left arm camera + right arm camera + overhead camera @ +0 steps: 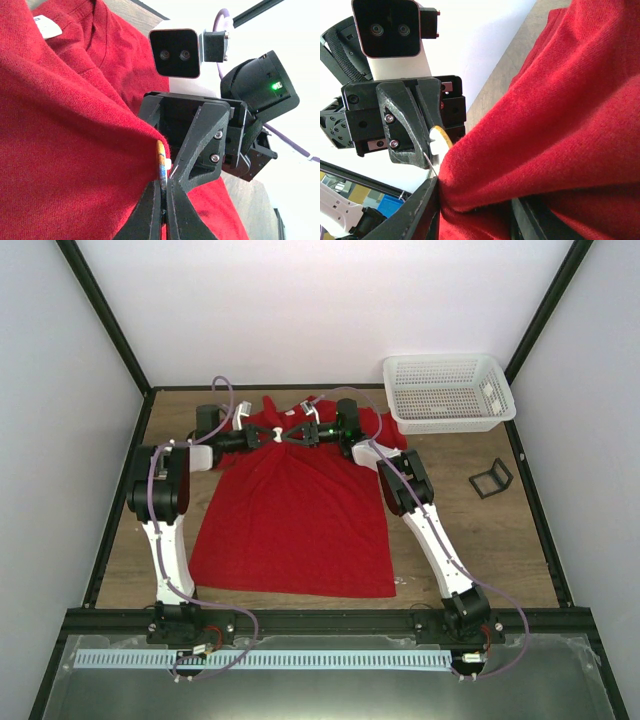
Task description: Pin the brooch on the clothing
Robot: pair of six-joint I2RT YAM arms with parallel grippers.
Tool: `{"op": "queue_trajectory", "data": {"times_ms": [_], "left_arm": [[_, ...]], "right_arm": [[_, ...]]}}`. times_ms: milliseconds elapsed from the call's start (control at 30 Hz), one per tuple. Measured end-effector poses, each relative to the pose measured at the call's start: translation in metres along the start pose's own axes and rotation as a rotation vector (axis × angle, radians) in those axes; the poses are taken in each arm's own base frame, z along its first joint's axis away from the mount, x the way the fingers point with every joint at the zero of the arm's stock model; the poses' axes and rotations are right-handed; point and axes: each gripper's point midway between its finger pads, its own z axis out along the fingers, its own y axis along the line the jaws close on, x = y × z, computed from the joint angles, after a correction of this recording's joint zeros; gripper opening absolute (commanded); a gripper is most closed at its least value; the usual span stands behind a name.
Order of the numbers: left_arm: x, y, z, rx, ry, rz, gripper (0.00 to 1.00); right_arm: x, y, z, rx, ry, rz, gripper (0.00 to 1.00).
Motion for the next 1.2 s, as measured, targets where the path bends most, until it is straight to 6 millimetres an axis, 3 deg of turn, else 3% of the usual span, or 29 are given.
{"op": "queue_trajectory", "data": {"times_ms": [300, 767, 1200], "left_arm": [[0.013, 0.0, 0.006, -0.01, 0.046, 0.049, 0.0], [0.012, 0.0, 0.006, -0.021, 0.044, 0.073, 0.0], [0.009, 0.004, 0.005, -0.054, -0.003, 0.072, 0.0]], "right_arm": [[0.002, 0.0, 0.0, -0.012, 0.024, 0.0, 0.29], [0.003, -0.001, 0.0, -0.007, 0.035, 0.004, 0.23], [-0.001, -0.006, 0.003, 0.053, -0.024, 0.026, 0.25]]}}
